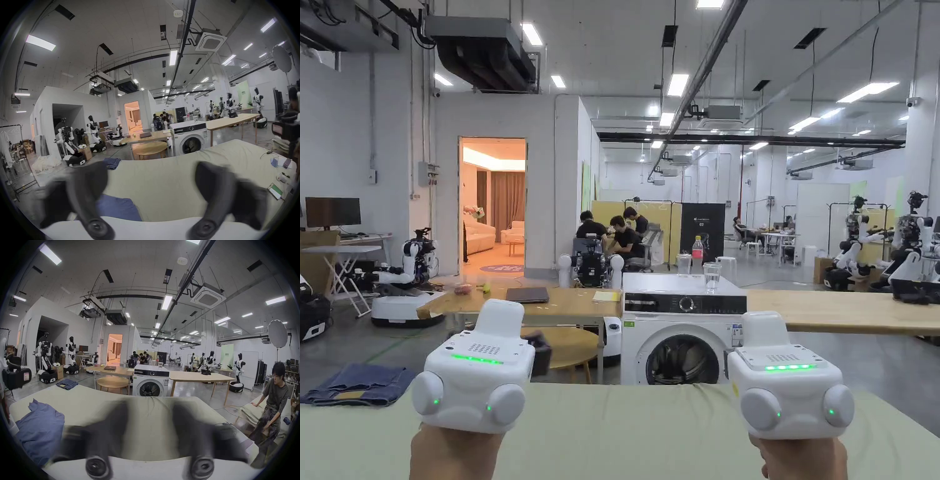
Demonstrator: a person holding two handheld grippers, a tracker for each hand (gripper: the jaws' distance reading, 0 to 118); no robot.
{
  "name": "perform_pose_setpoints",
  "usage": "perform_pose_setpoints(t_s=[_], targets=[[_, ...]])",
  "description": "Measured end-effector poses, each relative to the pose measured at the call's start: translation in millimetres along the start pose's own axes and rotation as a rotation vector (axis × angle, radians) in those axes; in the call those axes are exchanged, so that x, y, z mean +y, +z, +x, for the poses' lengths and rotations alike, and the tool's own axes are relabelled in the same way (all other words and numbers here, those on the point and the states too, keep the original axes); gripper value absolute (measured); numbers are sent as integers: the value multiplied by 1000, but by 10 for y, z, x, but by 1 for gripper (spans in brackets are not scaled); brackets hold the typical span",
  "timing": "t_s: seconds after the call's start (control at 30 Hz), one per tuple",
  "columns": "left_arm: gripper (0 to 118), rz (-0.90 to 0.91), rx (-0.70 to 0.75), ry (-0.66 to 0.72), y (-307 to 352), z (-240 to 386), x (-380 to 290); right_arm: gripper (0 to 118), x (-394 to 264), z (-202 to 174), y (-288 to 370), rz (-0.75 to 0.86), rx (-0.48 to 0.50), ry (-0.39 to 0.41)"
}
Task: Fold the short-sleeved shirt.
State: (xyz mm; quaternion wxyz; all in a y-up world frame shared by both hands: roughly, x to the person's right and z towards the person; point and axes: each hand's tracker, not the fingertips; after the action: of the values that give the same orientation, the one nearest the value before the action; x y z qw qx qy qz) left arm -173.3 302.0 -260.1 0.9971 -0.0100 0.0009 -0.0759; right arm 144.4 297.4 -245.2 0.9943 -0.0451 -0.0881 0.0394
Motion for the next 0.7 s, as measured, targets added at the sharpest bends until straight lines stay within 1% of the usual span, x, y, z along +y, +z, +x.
perform_pose_setpoints(t_s=[0.03,0.07,0.1,0.13,0.2,0.23,0.37,0.43,0.5,0.57,0.7], targets=[[0,-16,15,-4,-14,12,10,0,93,89,28,17,-6,-17],[0,-65,73,-28,-42,31,-9,0,145,153,43,18,16,-47],[0,-13,41,-14,-29,30,0,0,68,98,59,12,18,-40],[0,-6,19,1,-41,6,8,0,77,90,59,8,14,-25],[0,-21,40,-12,-57,10,8,0,100,89,78,22,6,14],[0,-15,55,-13,-53,-1,3,0,-19,13,53,24,10,12],[0,-21,92,19,5,-240,-13,0,-22,-215,-7,20,39,19],[0,-29,135,14,93,-482,-32,0,-4,-483,-46,28,81,26],[0,-43,196,12,202,-807,-62,0,22,-814,-39,37,148,13],[0,-59,281,9,359,-1186,-105,0,57,-1200,-39,38,210,-3],[0,-118,467,-42,763,-2051,-272,0,118,-2047,157,46,380,-34]])
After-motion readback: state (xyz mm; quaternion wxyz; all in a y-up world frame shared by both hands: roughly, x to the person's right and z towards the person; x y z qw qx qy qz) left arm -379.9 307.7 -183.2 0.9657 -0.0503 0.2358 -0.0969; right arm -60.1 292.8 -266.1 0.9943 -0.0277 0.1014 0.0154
